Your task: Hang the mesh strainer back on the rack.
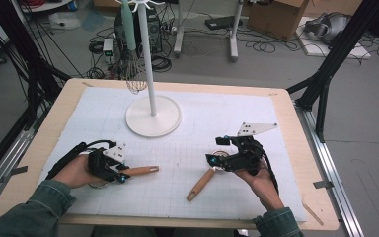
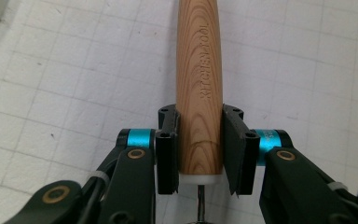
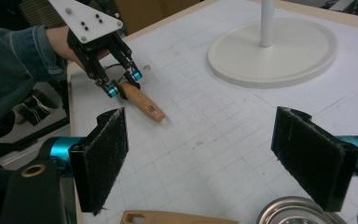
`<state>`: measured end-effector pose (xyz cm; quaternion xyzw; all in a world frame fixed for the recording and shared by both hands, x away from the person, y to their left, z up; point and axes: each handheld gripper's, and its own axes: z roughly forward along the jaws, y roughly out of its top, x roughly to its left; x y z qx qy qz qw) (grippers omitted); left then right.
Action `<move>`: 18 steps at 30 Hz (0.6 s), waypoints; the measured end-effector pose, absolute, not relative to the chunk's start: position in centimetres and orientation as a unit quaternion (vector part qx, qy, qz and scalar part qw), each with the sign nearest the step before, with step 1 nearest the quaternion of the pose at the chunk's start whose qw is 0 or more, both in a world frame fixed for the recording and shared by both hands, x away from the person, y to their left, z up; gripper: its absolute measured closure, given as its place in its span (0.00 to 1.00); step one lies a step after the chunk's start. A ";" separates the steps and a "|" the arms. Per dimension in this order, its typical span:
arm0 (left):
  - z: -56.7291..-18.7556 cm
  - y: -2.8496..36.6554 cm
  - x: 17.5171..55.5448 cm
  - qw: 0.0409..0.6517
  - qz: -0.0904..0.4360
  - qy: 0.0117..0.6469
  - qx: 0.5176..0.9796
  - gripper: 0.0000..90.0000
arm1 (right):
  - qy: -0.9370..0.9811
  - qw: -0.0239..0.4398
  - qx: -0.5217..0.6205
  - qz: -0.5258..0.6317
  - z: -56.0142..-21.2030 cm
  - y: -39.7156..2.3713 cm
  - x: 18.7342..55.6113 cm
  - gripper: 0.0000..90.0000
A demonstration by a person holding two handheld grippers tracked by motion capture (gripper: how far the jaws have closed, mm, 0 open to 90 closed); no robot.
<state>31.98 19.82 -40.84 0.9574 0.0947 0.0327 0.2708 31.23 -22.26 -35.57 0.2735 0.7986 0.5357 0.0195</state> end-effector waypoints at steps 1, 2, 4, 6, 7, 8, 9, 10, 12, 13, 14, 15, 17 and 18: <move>-40.7 19.8 31.9 0.275 0.035 0.095 0.956 0.76 | 0.799 0.016 0.274 0.535 -35.6 -22.2 31.2 0.20; -40.5 19.9 31.8 0.276 0.036 0.095 0.956 0.76 | 0.798 0.016 0.274 0.536 -35.7 -22.0 31.3 0.20; -40.3 20.0 31.6 0.288 0.039 0.099 0.952 0.76 | 0.797 0.014 0.277 0.537 -35.9 -21.7 31.3 0.20; -39.9 20.1 31.5 0.295 0.042 0.098 0.949 0.76 | 0.797 0.012 0.274 0.538 -36.0 -21.3 31.3 0.20; -39.7 20.1 31.4 0.299 0.046 0.098 0.948 0.76 | 0.799 0.014 0.273 0.535 -36.1 -21.1 31.2 0.20; -39.6 20.1 31.3 0.306 0.048 0.102 0.945 0.76 | 0.800 0.014 0.270 0.535 -36.2 -20.8 31.2 0.20; -39.4 20.2 31.3 0.307 0.047 0.102 0.945 0.76 | 0.801 0.010 0.268 0.535 -36.2 -20.6 31.2 0.20; -39.3 20.1 31.2 0.314 0.052 0.102 0.942 0.76 | 0.802 0.010 0.265 0.535 -36.3 -20.3 31.2 0.20; -38.9 20.1 31.1 0.324 0.053 0.105 0.939 0.76 | 0.803 0.002 0.261 0.536 -36.3 -19.9 31.2 0.20; -38.7 20.1 31.1 0.326 0.055 0.103 0.938 0.76 | 0.802 0.004 0.258 0.538 -36.3 -19.7 31.2 0.20; -38.6 20.0 31.0 0.333 0.058 0.105 0.935 0.76 | 0.802 0.007 0.256 0.539 -36.2 -19.5 31.2 0.20; -38.5 20.0 30.9 0.338 0.058 0.105 0.934 0.76 | 0.801 0.005 0.254 0.542 -36.2 -19.3 31.2 0.20; -38.2 19.8 30.8 0.343 0.061 0.105 0.931 0.76 | 0.800 0.002 0.253 0.544 -36.2 -18.9 31.2 0.20; -38.0 19.7 30.7 0.346 0.062 0.104 0.930 0.76 | 0.800 0.000 0.253 0.545 -36.2 -18.7 31.1 0.20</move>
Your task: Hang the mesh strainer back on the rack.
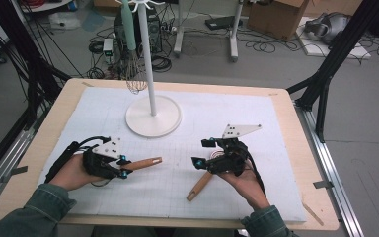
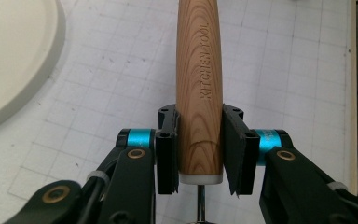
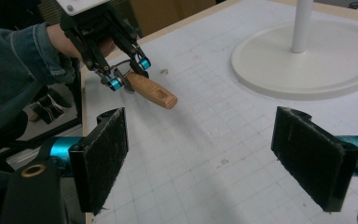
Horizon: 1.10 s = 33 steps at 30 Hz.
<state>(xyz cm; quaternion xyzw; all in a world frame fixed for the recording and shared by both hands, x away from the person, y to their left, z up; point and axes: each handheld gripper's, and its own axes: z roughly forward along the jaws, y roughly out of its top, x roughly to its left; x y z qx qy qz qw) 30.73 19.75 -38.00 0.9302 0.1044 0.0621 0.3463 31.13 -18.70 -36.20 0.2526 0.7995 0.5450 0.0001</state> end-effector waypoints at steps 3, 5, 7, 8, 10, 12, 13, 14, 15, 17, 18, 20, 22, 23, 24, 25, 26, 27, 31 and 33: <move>-37.6 19.4 30.5 0.358 0.065 0.106 0.925 0.76 | 0.799 0.002 0.245 0.549 -36.2 -18.0 31.1 0.20; -37.4 19.3 30.4 0.365 0.067 0.105 0.923 0.76 | 0.800 -0.002 0.238 0.551 -36.2 -17.5 31.0 0.20; -37.1 19.3 30.3 0.374 0.067 0.105 0.919 0.76 | 0.799 -0.002 0.235 0.553 -36.2 -17.2 31.0 0.20; -37.0 19.2 30.3 0.378 0.068 0.106 0.917 0.76 | 0.799 -0.004 0.233 0.554 -36.2 -16.9 31.0 0.20; -36.7 19.2 30.2 0.385 0.067 0.106 0.914 0.76 | 0.798 -0.004 0.231 0.557 -36.2 -16.6 31.0 0.20; -36.5 19.2 30.2 0.392 0.068 0.106 0.911 0.76 | 0.797 -0.006 0.229 0.558 -36.2 -16.3 31.0 0.20; -36.4 19.1 30.1 0.395 0.070 0.107 0.910 0.76 | 0.797 -0.008 0.227 0.559 -36.2 -16.1 31.0 0.20; -36.3 19.1 30.1 0.398 0.070 0.108 0.908 0.76 | 0.798 -0.008 0.226 0.559 -36.3 -16.0 31.0 0.20; -36.2 19.1 30.1 0.398 0.070 0.108 0.908 0.76 | 0.798 -0.008 0.225 0.559 -36.3 -15.8 31.0 0.20; -36.2 19.1 30.0 0.402 0.072 0.109 0.906 0.76 | 0.798 -0.010 0.223 0.560 -36.3 -15.6 31.0 0.20; -36.1 19.1 30.0 0.404 0.072 0.110 0.905 0.76 | 0.798 -0.012 0.222 0.561 -36.4 -15.5 31.0 0.20; -36.1 19.0 29.9 0.406 0.072 0.109 0.904 0.76 | 0.798 -0.012 0.221 0.561 -36.4 -15.2 31.0 0.20; -36.1 18.9 29.8 0.409 0.067 0.105 0.904 0.76 | 0.798 -0.013 0.219 0.561 -36.4 -15.0 31.0 0.20; -36.2 18.9 29.8 0.409 0.065 0.103 0.905 0.76 | 0.798 -0.013 0.217 0.562 -36.4 -14.9 31.0 0.20; -36.1 18.9 29.8 0.406 0.064 0.101 0.906 0.76 | 0.799 -0.014 0.217 0.561 -36.4 -14.8 31.0 0.20; -36.1 18.9 29.8 0.405 0.061 0.099 0.907 0.76 | 0.799 -0.015 0.216 0.561 -36.5 -14.8 31.0 0.20; -36.1 18.9 29.8 0.405 0.061 0.096 0.907 0.76 | 0.800 -0.017 0.216 0.560 -36.5 -14.7 31.0 0.20; -36.0 18.9 29.8 0.406 0.064 0.095 0.907 0.76 | 0.799 -0.017 0.217 0.560 -36.6 -14.6 31.0 0.20; -35.6 18.9 29.9 0.417 0.063 0.096 0.902 0.76 | 0.798 -0.019 0.218 0.561 -36.7 -14.2 31.1 0.20; -35.4 18.8 29.9 0.420 0.064 0.094 0.900 0.76 | 0.797 -0.022 0.215 0.563 -36.8 -14.0 31.1 0.20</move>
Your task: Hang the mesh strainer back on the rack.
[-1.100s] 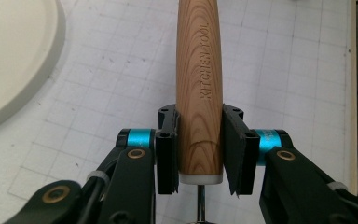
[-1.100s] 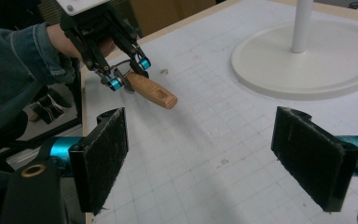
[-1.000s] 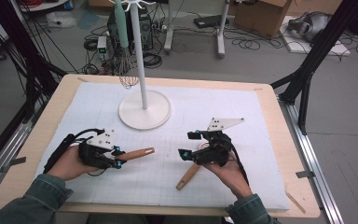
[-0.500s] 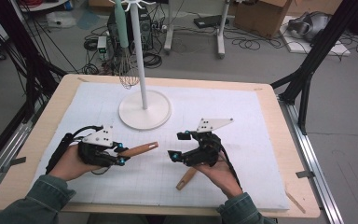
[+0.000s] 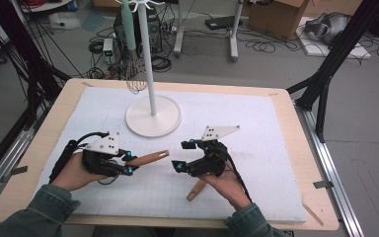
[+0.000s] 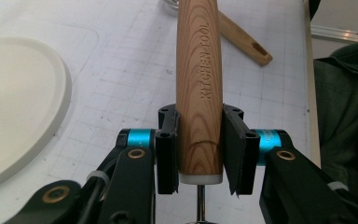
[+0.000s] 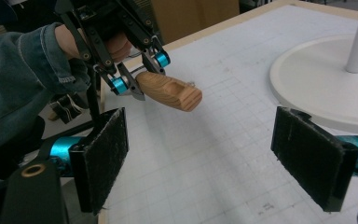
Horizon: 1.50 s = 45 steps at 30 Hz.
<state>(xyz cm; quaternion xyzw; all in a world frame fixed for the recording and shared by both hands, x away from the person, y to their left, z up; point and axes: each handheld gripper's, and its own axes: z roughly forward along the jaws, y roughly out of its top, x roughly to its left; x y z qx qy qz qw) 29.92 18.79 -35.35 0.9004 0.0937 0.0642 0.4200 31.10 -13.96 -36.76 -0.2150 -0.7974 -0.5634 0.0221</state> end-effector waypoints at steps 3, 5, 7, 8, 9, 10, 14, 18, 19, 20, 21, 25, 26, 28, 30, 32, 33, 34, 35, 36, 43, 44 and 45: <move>-35.0 18.5 29.9 0.426 0.066 0.090 0.898 0.76 | -0.796 0.025 -0.214 -0.566 -36.8 -13.5 31.1 0.20; -34.8 18.2 30.0 0.432 0.066 0.088 0.895 0.76 | -0.793 0.031 -0.214 -0.570 -36.9 -13.3 31.1 0.20; -34.6 18.0 30.0 0.436 0.067 0.086 0.893 0.76 | -0.792 0.034 -0.215 -0.571 -36.9 -13.1 31.0 0.20; -34.5 17.9 30.0 0.438 0.067 0.086 0.892 0.76 | -0.792 0.034 -0.212 -0.572 -37.0 -13.0 31.0 0.20; -34.4 17.9 30.0 0.440 0.067 0.085 0.892 0.76 | -0.791 0.036 -0.213 -0.572 -36.9 -12.9 31.0 0.20; -34.3 17.7 30.0 0.443 0.068 0.087 0.890 0.76 | -0.791 0.036 -0.211 -0.573 -37.0 -12.8 31.0 0.20; -34.1 17.3 30.1 0.446 0.070 0.085 0.888 0.76 | -0.786 0.045 -0.209 -0.580 -37.0 -12.5 31.0 0.25; -34.0 16.7 30.1 0.449 0.070 0.083 0.887 0.76 | -0.782 0.053 -0.209 -0.585 -37.1 -11.9 31.0 0.32; -34.0 16.6 30.1 0.449 0.072 0.082 0.887 0.76 | -0.780 0.055 -0.207 -0.588 -37.2 -11.7 31.0 0.34; -34.0 16.5 30.1 0.450 0.071 0.083 0.886 0.76 | -0.778 0.059 -0.207 -0.590 -37.2 -11.6 31.0 0.35; -34.0 16.4 30.1 0.451 0.072 0.083 0.886 0.76 | -0.777 0.062 -0.205 -0.592 -37.2 -11.5 31.1 0.38; -34.1 16.1 30.2 0.452 0.075 0.085 0.885 0.76 | -0.774 0.070 -0.204 -0.595 -37.3 -11.1 31.2 0.46; -34.2 16.0 30.2 0.452 0.075 0.086 0.885 0.76 | -0.773 0.071 -0.205 -0.596 -37.3 -11.0 31.2 0.48; -34.2 15.9 30.2 0.453 0.076 0.089 0.884 0.76 | -0.771 0.073 -0.205 -0.598 -37.3 -10.9 31.3 0.51; -34.3 15.7 30.2 0.454 0.079 0.091 0.883 0.76 | -0.767 0.079 -0.206 -0.603 -37.3 -10.8 31.4 0.55; -34.3 15.7 30.2 0.455 0.080 0.093 0.882 0.76 | -0.764 0.078 -0.213 -0.604 -37.3 -10.8 31.5 0.57; -34.3 15.6 30.3 0.456 0.082 0.093 0.881 0.76 | -0.761 0.081 -0.215 -0.607 -37.3 -10.8 31.6 0.59; -34.3 15.6 30.3 0.455 0.083 0.093 0.881 0.76 | -0.759 0.083 -0.219 -0.607 -37.3 -10.9 31.6 0.61; -34.3 15.6 30.2 0.457 0.085 0.096 0.880 0.76 | -0.758 0.084 -0.221 -0.608 -37.3 -10.9 31.7 0.63; -34.3 15.5 30.2 0.455 0.087 0.096 0.881 0.76 | -0.756 0.084 -0.223 -0.610 -37.3 -10.9 31.7 0.65; -34.5 15.1 30.0 0.455 0.088 0.100 0.881 0.77 | -0.741 0.105 -0.227 -0.623 -37.0 -10.9 32.0 0.78; -34.4 15.1 30.0 0.455 0.088 0.099 0.881 0.77 | -0.742 0.102 -0.227 -0.623 -36.9 -10.8 32.0 0.78; -34.5 15.2 30.1 0.456 0.086 0.099 0.880 0.77 | -0.745 0.100 -0.222 -0.621 -36.8 -10.8 32.0 0.78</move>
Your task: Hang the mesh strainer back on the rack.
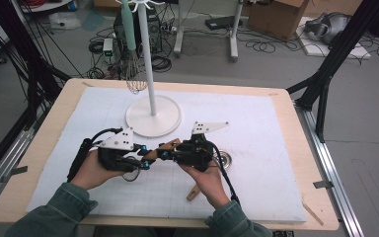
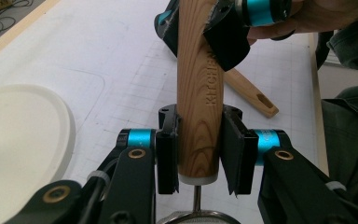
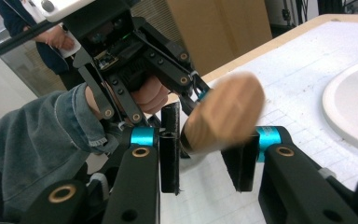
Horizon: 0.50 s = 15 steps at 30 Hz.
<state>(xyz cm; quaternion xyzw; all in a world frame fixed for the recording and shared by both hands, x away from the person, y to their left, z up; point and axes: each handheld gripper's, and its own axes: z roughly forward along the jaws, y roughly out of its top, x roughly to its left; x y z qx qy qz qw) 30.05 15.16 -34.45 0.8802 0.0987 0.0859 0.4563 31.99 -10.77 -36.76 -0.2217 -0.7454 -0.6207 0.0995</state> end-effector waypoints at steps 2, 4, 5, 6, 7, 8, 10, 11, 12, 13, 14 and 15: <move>-34.5 15.2 30.1 0.459 0.084 0.101 0.878 0.78 | -0.750 0.096 -0.216 -0.617 -36.5 -10.6 32.0 0.79; -34.4 15.3 30.1 0.465 0.081 0.103 0.876 0.78 | -0.755 0.094 -0.213 -0.613 -36.1 -10.5 32.1 0.79; -34.3 15.4 30.1 0.467 0.079 0.104 0.874 0.78 | -0.757 0.094 -0.209 -0.612 -35.9 -10.5 32.1 0.79; -34.3 15.4 30.1 0.471 0.074 0.106 0.873 0.78 | -0.759 0.094 -0.206 -0.610 -35.7 -10.4 32.2 0.79; -34.2 15.6 30.2 0.474 0.070 0.105 0.871 0.78 | -0.760 0.096 -0.202 -0.610 -35.6 -10.3 32.2 0.79; -34.2 15.6 30.1 0.477 0.069 0.107 0.870 0.78 | -0.760 0.096 -0.198 -0.612 -35.5 -10.3 32.3 0.80; -34.1 15.8 30.2 0.483 0.060 0.107 0.867 0.78 | -0.759 0.102 -0.195 -0.613 -35.3 -10.3 32.4 0.80; -34.1 15.9 30.2 0.488 0.056 0.108 0.864 0.78 | -0.758 0.104 -0.190 -0.615 -35.3 -10.3 32.4 0.80; -34.1 16.0 30.3 0.489 0.050 0.106 0.864 0.78 | -0.758 0.106 -0.190 -0.615 -35.2 -10.2 32.4 0.80; -34.1 16.1 30.3 0.492 0.044 0.107 0.863 0.78 | -0.758 0.108 -0.186 -0.616 -35.1 -10.2 32.4 0.80; -34.1 16.1 30.3 0.491 0.043 0.108 0.863 0.78 | -0.759 0.106 -0.181 -0.617 -35.0 -10.1 32.4 0.80; -34.1 16.1 30.3 0.492 0.042 0.109 0.863 0.78 | -0.761 0.104 -0.178 -0.615 -34.9 -10.0 32.4 0.80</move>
